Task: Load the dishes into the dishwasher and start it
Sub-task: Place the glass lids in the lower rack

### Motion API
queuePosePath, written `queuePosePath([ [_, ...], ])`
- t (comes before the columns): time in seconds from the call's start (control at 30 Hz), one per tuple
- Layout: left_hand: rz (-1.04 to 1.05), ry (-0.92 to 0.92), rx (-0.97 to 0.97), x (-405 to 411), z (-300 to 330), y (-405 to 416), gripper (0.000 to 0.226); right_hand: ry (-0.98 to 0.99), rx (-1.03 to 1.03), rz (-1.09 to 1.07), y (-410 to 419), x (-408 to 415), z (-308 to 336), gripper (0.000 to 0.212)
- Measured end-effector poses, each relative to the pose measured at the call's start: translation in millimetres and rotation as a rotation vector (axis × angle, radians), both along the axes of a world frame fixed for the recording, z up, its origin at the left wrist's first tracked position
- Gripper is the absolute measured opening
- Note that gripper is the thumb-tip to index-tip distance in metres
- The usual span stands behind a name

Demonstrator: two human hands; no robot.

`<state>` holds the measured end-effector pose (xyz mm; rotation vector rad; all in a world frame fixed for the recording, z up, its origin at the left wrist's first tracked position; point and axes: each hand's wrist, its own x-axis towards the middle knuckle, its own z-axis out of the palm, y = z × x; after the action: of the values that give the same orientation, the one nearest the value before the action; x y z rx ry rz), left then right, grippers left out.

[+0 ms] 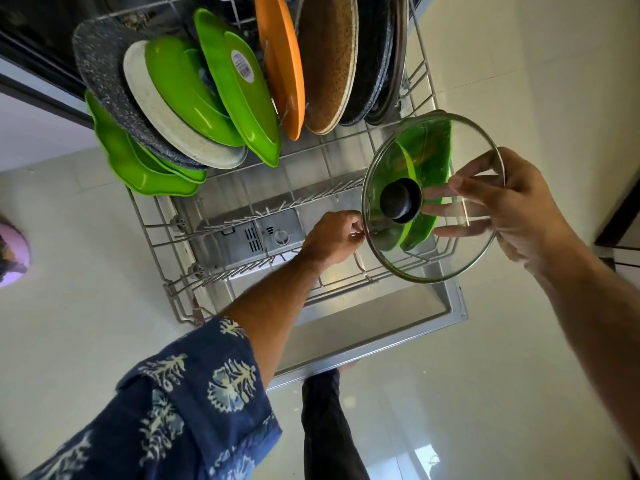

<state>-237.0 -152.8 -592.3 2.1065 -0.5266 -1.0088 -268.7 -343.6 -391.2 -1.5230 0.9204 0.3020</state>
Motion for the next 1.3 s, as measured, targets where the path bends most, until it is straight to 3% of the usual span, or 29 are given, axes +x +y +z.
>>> queuePosePath([
  [0.3, -0.017, 0.004, 0.028, 7.4, 1.8, 1.6, 0.011, -0.025, -0.028, 0.140, 6.5, 3.0, -3.8, 0.014],
  [0.53, 0.040, 0.015, 0.011, 1.2, 0.3, 1.1, 0.017, -0.006, -0.140, 0.021, 39.1, -3.8, -9.3, 0.014],
  [0.7, -0.043, 0.092, 0.035, 10.0, 12.6, 5.1, 0.020, -0.049, -0.153, -0.128, 50.0, -25.7, -7.6, 0.013],
  [0.77, -0.045, -0.083, -0.049, 14.3, 20.6, 8.1, 0.014, -0.045, -0.125, -0.192, 49.3, -31.8, -6.0, 0.014],
  [0.87, 0.027, -0.504, -0.200, 29.0, 26.3, 9.3, 0.017, -0.038, -0.126, -0.152, 48.1, -31.6, -8.0, 0.013],
  [0.93, 0.011, -0.626, -0.109, 44.8, 27.7, 5.8, 0.033, -0.036, -0.126, -0.132, 44.5, -27.7, -10.2, 0.013],
  [1.03, -0.163, -0.517, 0.114, 62.5, 27.7, -7.7, 0.056, -0.036, -0.116, -0.111, 39.8, -24.1, -12.3, 0.012],
  [1.1, -0.175, -0.369, 0.137, 64.4, 19.9, -17.3, 0.045, -0.043, -0.114, -0.088, 39.4, -24.7, -13.8, 0.013],
  [1.17, -0.054, -0.202, 0.111, 65.7, 11.9, -21.9, 0.029, -0.054, -0.111, -0.067, 39.5, -26.2, -15.3, 0.014],
  [1.3, 0.040, -0.094, 0.015, 71.7, 8.1, -21.7, 0.020, -0.078, -0.139, -0.014, 41.6, -26.7, -19.7, 0.021],
])
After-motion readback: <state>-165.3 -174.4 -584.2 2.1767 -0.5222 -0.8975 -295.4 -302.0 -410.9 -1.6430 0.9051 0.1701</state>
